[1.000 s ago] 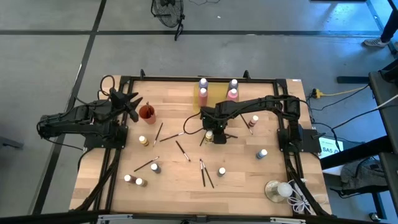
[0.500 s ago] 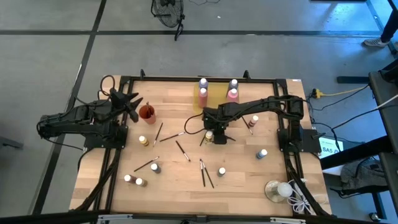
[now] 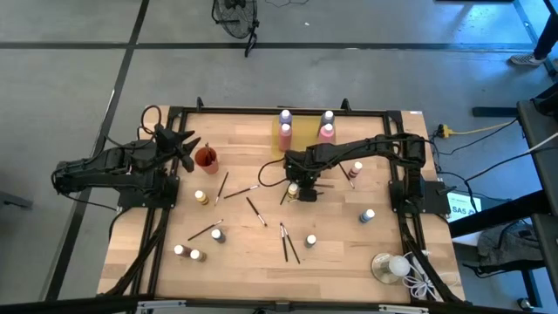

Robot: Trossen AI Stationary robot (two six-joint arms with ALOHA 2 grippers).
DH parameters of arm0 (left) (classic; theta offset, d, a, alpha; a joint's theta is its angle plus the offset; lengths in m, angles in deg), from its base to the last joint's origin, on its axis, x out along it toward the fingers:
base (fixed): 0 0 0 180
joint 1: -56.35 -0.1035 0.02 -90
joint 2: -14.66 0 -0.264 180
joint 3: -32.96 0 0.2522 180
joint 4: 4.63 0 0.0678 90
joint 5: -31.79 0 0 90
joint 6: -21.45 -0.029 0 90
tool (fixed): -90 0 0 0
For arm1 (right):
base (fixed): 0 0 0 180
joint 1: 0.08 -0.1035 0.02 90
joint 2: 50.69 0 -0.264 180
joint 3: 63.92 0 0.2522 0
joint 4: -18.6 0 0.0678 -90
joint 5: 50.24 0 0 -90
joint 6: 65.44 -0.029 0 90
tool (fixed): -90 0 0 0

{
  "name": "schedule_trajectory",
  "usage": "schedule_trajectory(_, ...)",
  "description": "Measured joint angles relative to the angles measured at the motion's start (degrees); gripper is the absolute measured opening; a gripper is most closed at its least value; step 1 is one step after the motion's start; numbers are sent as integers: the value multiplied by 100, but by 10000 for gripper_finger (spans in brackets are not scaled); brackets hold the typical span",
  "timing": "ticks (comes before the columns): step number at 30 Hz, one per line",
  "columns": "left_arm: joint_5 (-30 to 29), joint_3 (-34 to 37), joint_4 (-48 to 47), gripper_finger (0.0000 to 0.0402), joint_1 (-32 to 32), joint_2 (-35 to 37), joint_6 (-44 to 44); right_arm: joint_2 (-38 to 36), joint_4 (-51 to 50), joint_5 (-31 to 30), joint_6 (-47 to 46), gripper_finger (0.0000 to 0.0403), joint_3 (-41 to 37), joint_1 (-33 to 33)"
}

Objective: Pick & Place Paint Supplies
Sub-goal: Put the silver paint brush into the orange cup

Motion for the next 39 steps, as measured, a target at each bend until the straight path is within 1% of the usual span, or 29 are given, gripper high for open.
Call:
schedule_trajectory(3, 0, 0, 0, 143, 0, 0, -2, 0, -4, 6, -2, 15, 0, 1)
schedule_trajectory(6, 0, 0, 0, 143, 1, 1, -1, 0, -10, 17, 9, 6, 0, 1)
schedule_trajectory(12, 0, 0, 0, 143, 0, 2, -2, 0, -16, 16, 7, 2, 0, 1)
schedule_trajectory(17, -1, 0, 0, 143, 1, 1, -2, 0, -65, -177, -159, 1, 41, -19)
schedule_trajectory(26, 0, 0, 0, 143, 1, 2, -2, 73, -628, -323, -203, 0, 390, -23)
schedule_trajectory(39, 0, 0, 0, 143, 2, 0, -2, 114, -1118, -465, -141, 0, 696, -40)
